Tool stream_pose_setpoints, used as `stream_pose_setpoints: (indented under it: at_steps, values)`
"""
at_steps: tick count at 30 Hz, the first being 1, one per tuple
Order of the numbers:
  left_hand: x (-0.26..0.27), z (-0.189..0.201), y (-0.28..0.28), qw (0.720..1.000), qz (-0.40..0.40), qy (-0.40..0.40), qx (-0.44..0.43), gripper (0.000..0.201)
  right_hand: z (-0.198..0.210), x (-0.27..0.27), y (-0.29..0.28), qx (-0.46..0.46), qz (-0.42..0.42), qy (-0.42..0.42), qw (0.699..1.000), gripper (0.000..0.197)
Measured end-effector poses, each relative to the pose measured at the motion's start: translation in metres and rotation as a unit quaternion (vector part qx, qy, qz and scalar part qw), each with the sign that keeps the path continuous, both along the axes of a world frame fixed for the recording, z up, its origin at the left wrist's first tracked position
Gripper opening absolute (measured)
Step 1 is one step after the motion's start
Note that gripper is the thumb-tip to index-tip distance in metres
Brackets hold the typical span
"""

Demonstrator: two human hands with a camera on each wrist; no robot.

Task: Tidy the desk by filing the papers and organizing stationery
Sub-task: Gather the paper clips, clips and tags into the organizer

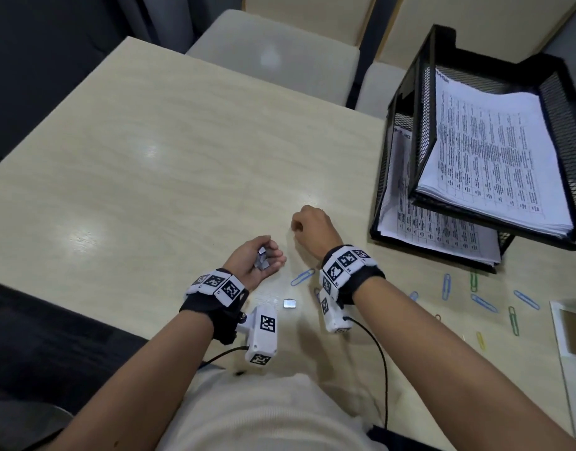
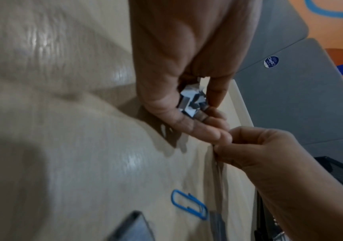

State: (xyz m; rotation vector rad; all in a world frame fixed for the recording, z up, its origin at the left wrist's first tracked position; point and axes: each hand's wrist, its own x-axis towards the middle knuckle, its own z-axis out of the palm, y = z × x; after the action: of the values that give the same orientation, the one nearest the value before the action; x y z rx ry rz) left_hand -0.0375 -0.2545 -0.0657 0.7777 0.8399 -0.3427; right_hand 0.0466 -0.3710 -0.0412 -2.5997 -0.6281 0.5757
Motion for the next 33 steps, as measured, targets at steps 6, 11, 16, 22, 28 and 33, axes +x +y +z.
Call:
stream_pose_setpoints:
  at_steps: [6, 11, 16, 22, 28, 33]
  values:
    - [0.007, 0.007, -0.014, 0.998, 0.011, -0.025, -0.059, 0.036, 0.037, -0.026, -0.016, 0.187, -0.092, 0.062, 0.976, 0.012]
    - [0.009, 0.015, -0.029, 0.996, -0.016, -0.011, -0.089, 0.054, 0.051, -0.037, -0.037, 0.228, -0.120, 0.058, 0.965, 0.008]
    - [0.005, 0.014, -0.028, 0.997, -0.049, 0.002, -0.062, 0.069, 0.019, -0.042, -0.062, 0.077, -0.114, 0.022, 0.990, 0.021]
    - [-0.004, 0.011, -0.025, 0.998, -0.019, 0.002, -0.052, 0.055, 0.004, -0.065, -0.054, -0.034, -0.023, -0.010, 0.999, 0.021]
    - [-0.013, 0.009, -0.028, 0.998, 0.009, -0.008, -0.056, 0.039, 0.012, -0.065, -0.057, 0.038, -0.107, -0.006, 0.994, 0.017]
    - [-0.017, 0.010, -0.033, 0.997, 0.005, -0.025, -0.079, 0.033, 0.045, -0.083, -0.029, 0.200, -0.096, 0.042, 0.974, 0.012]
